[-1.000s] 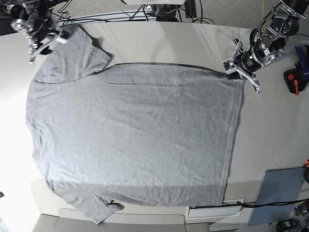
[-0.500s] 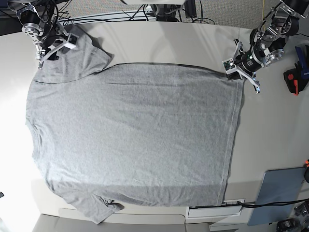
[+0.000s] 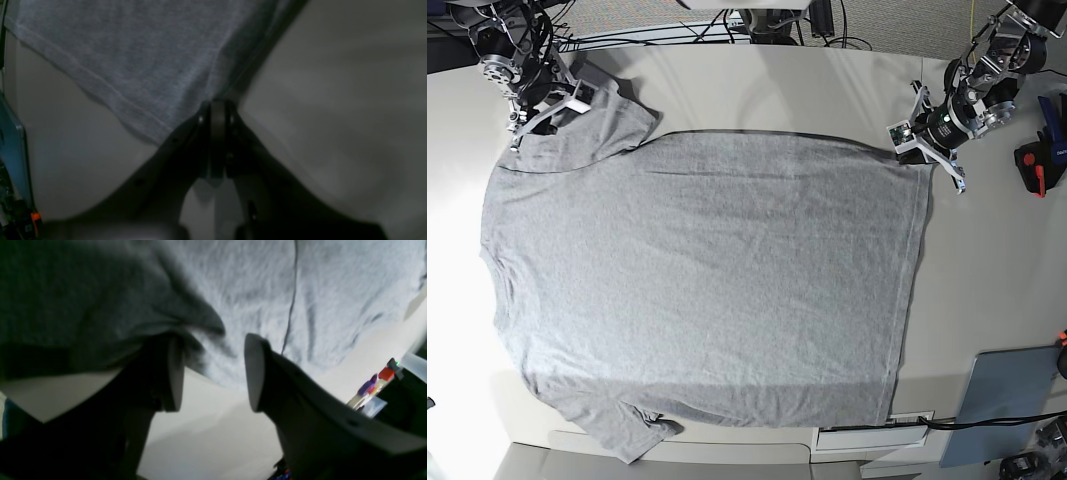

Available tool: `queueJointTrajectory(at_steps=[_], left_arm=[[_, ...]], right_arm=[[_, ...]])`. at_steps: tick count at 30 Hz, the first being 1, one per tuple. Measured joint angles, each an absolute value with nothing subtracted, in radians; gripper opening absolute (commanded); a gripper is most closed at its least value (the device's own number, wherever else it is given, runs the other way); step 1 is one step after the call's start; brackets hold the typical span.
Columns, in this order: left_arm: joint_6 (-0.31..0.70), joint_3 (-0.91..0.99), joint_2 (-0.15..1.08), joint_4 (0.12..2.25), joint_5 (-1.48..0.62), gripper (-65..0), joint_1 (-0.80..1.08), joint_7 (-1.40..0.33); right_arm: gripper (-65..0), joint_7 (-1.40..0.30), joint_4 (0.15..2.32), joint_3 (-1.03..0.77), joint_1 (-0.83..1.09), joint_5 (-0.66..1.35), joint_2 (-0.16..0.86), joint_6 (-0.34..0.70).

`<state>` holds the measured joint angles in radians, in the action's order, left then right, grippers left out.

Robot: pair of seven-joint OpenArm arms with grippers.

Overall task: Fold the T-shirt properly
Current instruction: 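Close both grippers on the shirt's shoulder edges, then lift the shoulder edges and fold them over the shirt body toward the hem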

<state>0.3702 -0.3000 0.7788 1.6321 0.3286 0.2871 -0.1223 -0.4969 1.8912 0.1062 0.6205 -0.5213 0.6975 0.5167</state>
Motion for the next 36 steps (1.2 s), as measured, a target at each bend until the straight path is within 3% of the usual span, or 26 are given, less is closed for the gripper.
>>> queueJointTrajectory(at_steps=[21,27,33,36], left_arm=[[0.370,-0.300,0.779,1.632,0.329,-65.0,0.287,-0.122],[0.370,-0.300,0.779,1.632,0.329,-65.0,0.287,-0.122],[0.370,-0.300,0.778,1.633,0.324,-65.0,0.287,-0.131],[0.361,-0.300,0.782,1.655,0.263,-65.0,0.287,-0.215]], right_arm=[[-43.8,-0.473,1.795,0.104,0.551,-0.470,0.695,0.494],[-64.3,-0.479,1.792,0.103,0.542,-0.425,0.694,0.540],[-65.0,-0.615,1.823,0.105,0.536,-0.335,0.698,0.540],[-65.0,-0.648,1.884,0.105,0.575,-0.299,0.738,0.544]])
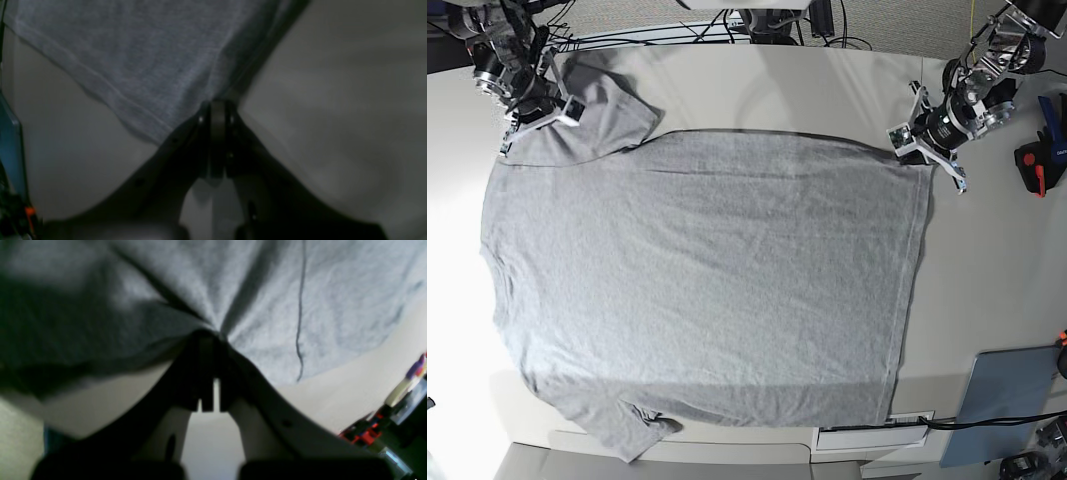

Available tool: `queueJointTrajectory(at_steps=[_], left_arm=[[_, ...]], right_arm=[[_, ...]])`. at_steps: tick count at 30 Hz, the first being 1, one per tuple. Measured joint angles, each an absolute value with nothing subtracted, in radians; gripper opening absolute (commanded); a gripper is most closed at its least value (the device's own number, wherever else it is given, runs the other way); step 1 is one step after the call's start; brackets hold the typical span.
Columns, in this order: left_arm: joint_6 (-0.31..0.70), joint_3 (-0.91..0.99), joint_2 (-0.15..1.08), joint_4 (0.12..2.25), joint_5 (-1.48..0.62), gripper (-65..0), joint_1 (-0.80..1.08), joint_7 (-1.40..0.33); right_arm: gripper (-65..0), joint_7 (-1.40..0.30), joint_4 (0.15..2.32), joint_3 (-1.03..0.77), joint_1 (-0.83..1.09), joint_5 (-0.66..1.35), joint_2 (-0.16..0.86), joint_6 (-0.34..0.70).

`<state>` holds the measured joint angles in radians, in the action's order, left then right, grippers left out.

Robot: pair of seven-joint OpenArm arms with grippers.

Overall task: Fold the T-shirt properly
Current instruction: 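Lift the shoulder edges and fold them over the shirt body toward the hem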

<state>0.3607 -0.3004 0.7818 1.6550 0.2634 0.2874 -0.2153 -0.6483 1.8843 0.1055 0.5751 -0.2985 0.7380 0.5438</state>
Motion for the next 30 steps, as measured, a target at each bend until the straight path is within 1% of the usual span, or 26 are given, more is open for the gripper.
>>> queueJointTrajectory(at_steps=[3,7,11,19,21,24,26,30], left_arm=[[0.375,-0.305,0.822,1.699,0.186,-65.0,0.297,-0.321],[0.387,-0.307,0.880,1.767,0.118,-65.0,0.352,-0.397],[0.385,-0.307,0.912,1.815,0.102,-65.0,0.416,-0.422],[0.370,-0.300,0.918,1.893,0.087,-65.0,0.530,-0.484],[0.371,-0.295,0.917,1.899,0.085,-65.0,0.537,-0.491],[0.372,-0.278,0.916,1.900,0.074,-65.0,0.540,-0.494],[0.371,-0.258,0.914,1.900,0.062,-65.0,0.546,-0.494],[0.383,-0.208,0.914,1.900,0.061,-65.0,0.551,-0.490]], right_arm=[[-65.0,-0.672,1.934,0.073,0.616,-0.297,0.757,0.530],[-65.0,-0.672,1.982,0.009,0.715,-0.277,0.759,0.530],[-65.0,-0.677,2.009,-0.032,0.793,-0.263,0.759,0.533],[-65.0,-0.734,2.136,-0.038,0.915,-0.262,0.759,0.530],[-65.0,-0.750,2.156,-0.038,0.917,-0.258,0.759,0.531],[-65.0,-0.756,2.168,-0.038,0.914,-0.261,0.760,0.494],[-65.0,-0.756,2.169,-0.038,0.915,-0.261,0.761,0.489],[-65.0,-0.755,2.168,-0.038,0.891,-0.278,0.761,0.427]])
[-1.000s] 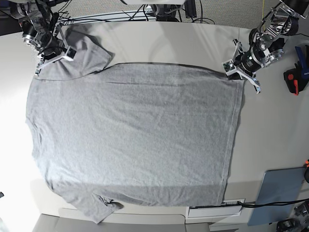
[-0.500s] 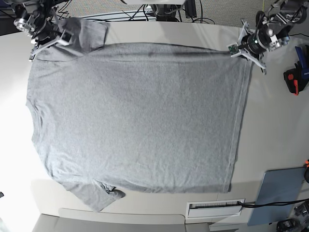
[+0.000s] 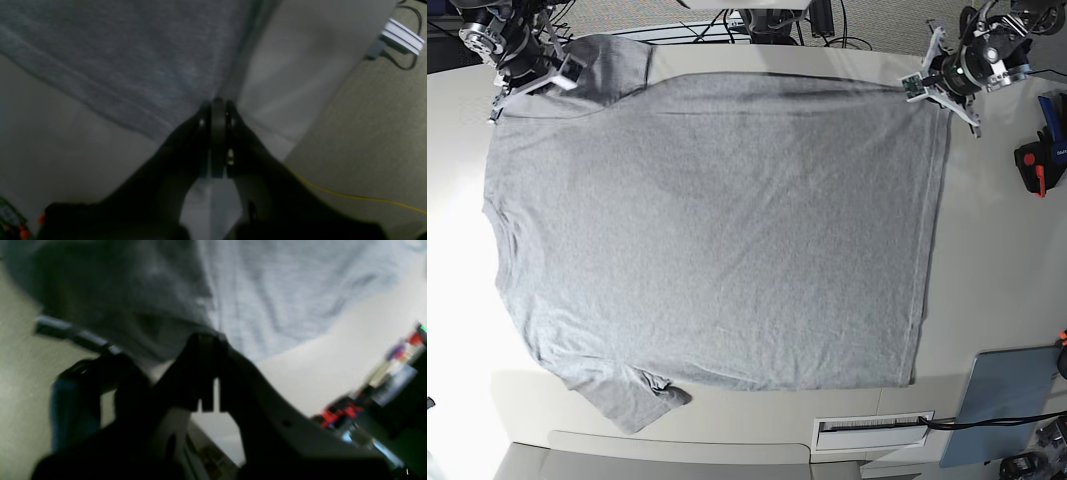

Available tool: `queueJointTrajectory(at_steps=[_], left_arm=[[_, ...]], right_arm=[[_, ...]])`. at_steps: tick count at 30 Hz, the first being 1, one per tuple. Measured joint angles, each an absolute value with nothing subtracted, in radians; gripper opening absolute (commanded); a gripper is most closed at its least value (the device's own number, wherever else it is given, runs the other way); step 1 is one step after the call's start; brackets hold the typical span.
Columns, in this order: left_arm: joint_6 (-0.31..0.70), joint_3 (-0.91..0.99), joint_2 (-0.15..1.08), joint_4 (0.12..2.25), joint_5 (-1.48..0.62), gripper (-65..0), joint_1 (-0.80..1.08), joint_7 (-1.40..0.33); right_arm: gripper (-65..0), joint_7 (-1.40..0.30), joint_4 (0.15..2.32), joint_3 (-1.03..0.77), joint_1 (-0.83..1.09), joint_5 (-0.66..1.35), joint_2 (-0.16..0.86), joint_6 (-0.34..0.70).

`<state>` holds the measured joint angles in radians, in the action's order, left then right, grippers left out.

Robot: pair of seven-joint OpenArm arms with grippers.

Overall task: Fold the T-shirt properly
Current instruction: 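Lift the shoulder edges and fold them over the shirt body toward the hem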

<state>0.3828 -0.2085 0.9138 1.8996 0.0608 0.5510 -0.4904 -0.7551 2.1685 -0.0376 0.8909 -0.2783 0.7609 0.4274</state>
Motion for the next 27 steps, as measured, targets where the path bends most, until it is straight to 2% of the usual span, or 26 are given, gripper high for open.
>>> queueJointTrajectory(at_steps=[4,8,18,27], left_arm=[[0.312,-0.151,0.912,1.900,0.059,-65.0,0.551,-0.488],[0.303,-0.098,0.898,1.900,0.059,-65.0,0.550,-0.477],[0.299,-0.083,0.748,1.847,0.060,-65.0,0.424,-0.455],[0.307,-0.084,0.720,1.816,0.007,-65.0,0.287,-0.457]], right_arm=[[-65.0,-0.750,2.168,-0.038,0.818,-0.278,0.759,0.373],[-65.0,-0.733,2.169,-0.038,0.739,-0.274,0.758,0.332],[-65.0,-0.706,2.069,-0.036,0.559,-0.262,0.692,0.339],[-65.0,-0.674,2.002,-0.036,0.421,-0.211,0.692,0.336]])
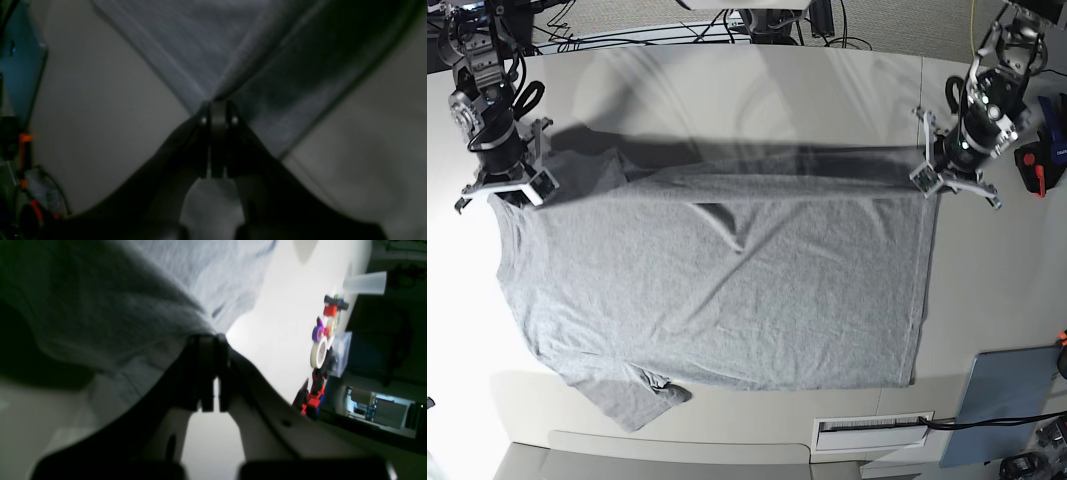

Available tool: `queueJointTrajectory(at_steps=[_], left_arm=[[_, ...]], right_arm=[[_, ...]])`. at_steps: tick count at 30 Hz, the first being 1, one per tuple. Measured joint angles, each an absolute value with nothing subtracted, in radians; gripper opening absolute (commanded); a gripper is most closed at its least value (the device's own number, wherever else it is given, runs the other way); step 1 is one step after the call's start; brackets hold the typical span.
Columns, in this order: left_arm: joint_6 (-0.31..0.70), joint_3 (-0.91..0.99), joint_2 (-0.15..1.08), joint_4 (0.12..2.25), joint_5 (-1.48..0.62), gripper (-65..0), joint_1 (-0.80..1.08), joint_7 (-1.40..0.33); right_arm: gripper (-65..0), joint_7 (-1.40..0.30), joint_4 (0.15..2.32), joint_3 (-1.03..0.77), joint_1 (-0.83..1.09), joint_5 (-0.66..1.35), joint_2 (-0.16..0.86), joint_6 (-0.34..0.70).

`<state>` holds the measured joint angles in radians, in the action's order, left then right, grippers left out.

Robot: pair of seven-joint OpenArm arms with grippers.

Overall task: Fold the T-shirt properly
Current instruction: 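Lift the shoulder edges and fold them over the shirt body toward the hem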

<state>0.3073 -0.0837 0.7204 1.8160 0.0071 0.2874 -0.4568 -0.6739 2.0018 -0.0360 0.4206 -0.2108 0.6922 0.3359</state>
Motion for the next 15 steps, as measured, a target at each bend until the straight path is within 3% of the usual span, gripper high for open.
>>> queueJointTrajectory(at_steps=[7,15], left_arm=[[0.398,-0.084,0.690,1.743,-0.064,-65.0,0.204,-0.456],[0.401,-0.084,0.682,1.688,-0.111,-65.0,0.146,-0.456]], right_arm=[[-65.0,-0.672,2.002,-0.036,0.390,-0.196,0.692,0.336],[-65.0,-0.643,1.892,-0.033,0.334,-0.168,0.692,0.337]])
